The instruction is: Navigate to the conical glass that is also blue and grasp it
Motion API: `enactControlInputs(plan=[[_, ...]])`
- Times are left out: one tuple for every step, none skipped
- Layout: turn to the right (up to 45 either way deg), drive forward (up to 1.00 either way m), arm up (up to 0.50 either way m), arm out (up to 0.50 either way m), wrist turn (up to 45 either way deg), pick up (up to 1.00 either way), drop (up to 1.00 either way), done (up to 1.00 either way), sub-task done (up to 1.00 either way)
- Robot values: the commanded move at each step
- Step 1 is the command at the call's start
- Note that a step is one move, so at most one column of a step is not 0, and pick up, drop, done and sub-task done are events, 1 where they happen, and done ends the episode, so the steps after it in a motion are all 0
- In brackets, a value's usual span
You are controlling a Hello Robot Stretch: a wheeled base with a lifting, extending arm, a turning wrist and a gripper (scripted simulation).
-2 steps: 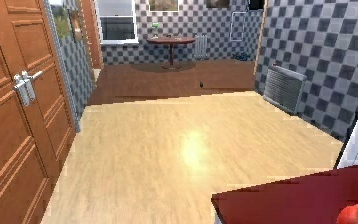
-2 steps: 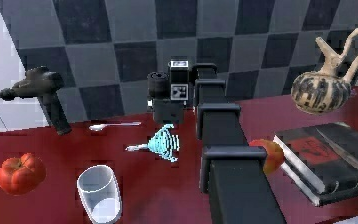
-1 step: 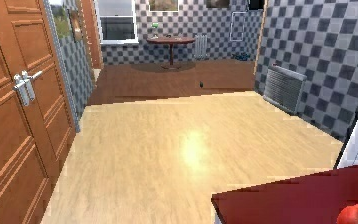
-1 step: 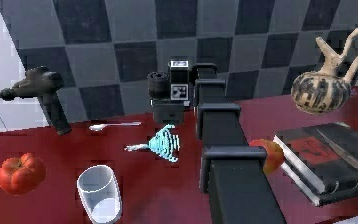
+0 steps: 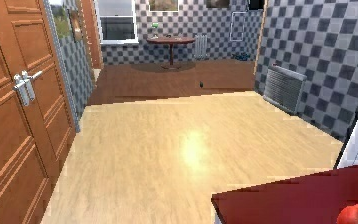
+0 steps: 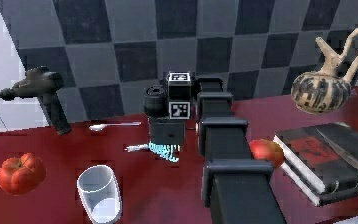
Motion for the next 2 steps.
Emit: enactControlInputs(plan=[[0.0,0.0,-0.12,0.0,0.0,0.0,0.0,0.0,0.0],[0.0,0.0,0.0,0.0,0.0,1.0,0.0,0.0,0.0]])
